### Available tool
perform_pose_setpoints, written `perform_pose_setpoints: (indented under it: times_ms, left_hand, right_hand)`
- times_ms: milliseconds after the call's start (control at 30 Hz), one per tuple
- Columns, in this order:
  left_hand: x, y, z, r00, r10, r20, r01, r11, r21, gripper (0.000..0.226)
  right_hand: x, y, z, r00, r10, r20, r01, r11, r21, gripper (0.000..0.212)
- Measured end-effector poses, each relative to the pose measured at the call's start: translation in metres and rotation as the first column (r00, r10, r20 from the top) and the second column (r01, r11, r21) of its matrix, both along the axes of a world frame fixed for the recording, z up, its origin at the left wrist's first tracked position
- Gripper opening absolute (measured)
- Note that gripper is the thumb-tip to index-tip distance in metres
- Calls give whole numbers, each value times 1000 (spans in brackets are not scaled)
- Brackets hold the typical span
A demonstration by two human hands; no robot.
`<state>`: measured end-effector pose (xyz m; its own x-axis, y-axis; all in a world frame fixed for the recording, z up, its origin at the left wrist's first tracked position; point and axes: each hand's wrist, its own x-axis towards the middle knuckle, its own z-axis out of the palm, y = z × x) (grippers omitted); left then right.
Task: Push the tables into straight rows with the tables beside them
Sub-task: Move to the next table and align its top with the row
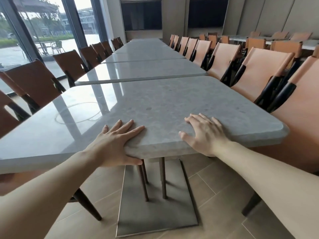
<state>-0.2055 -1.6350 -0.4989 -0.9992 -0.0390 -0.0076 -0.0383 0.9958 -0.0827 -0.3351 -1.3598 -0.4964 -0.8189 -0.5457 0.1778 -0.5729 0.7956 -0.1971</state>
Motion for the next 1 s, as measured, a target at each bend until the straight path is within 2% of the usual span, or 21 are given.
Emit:
perform_pose_setpoints:
  times_ms: [100, 200, 300, 367, 433, 467, 533, 567, 600, 633, 700, 833, 1000]
  left_hand:
    - [2, 2, 2, 1000, 5, -6, -5, 997, 79, 106]
    - [3, 8, 14, 994, 69, 80, -86, 970, 228, 96]
    - [-14, 15, 47, 937, 317, 145, -346, 796, 496, 74]
    - [-22, 26, 70, 893, 385, 234, -450, 736, 505, 48]
    - [-20, 51, 90, 889, 350, 296, -459, 694, 555, 29]
    - [-18, 65, 102, 892, 325, 313, -451, 635, 627, 27]
    - [-9, 94, 138, 920, 289, 264, -378, 477, 794, 26]
    - [-7, 110, 162, 934, 301, 193, -308, 401, 863, 24]
    - [-8, 125, 188, 936, 329, 123, -236, 331, 913, 22]
    - [-10, 142, 215, 935, 350, 60, -161, 269, 950, 22]
    - [-17, 181, 274, 940, 338, -56, -13, 197, 980, 32]
    - [-29, 276, 367, 946, 232, -225, 210, 87, 974, 51]
    - [-58, 380, 441, 939, -9, -343, 343, 10, 939, 42]
  right_hand:
    - [0, 1, -1, 1000, -2, 18, 2, 1000, -20, 86]
    - [0, 1, -1, 996, -5, 88, 5, 1000, 7, 77]
    - [0, 0, 13, 967, -24, 254, 13, 999, 44, 71]
    - [-6, 1, 35, 901, -50, 430, 33, 998, 47, 70]
    - [-9, 7, 65, 769, -59, 636, 129, 990, -64, 57]
    - [-7, 13, 82, 679, -31, 733, 210, 965, -154, 50]
    - [10, 33, 126, 496, 125, 859, 421, 831, -363, 35]
    - [21, 48, 155, 440, 217, 872, 549, 703, -452, 26]
    - [30, 64, 185, 430, 294, 854, 651, 554, -519, 19]
    - [37, 81, 215, 462, 343, 818, 702, 423, -573, 16]
    - [45, 119, 271, 581, 354, 733, 675, 293, -677, 19]
    - [68, 199, 365, 743, 274, 611, 565, 233, -792, 24]
    - [87, 294, 441, 856, 94, 508, 495, 136, -858, 24]
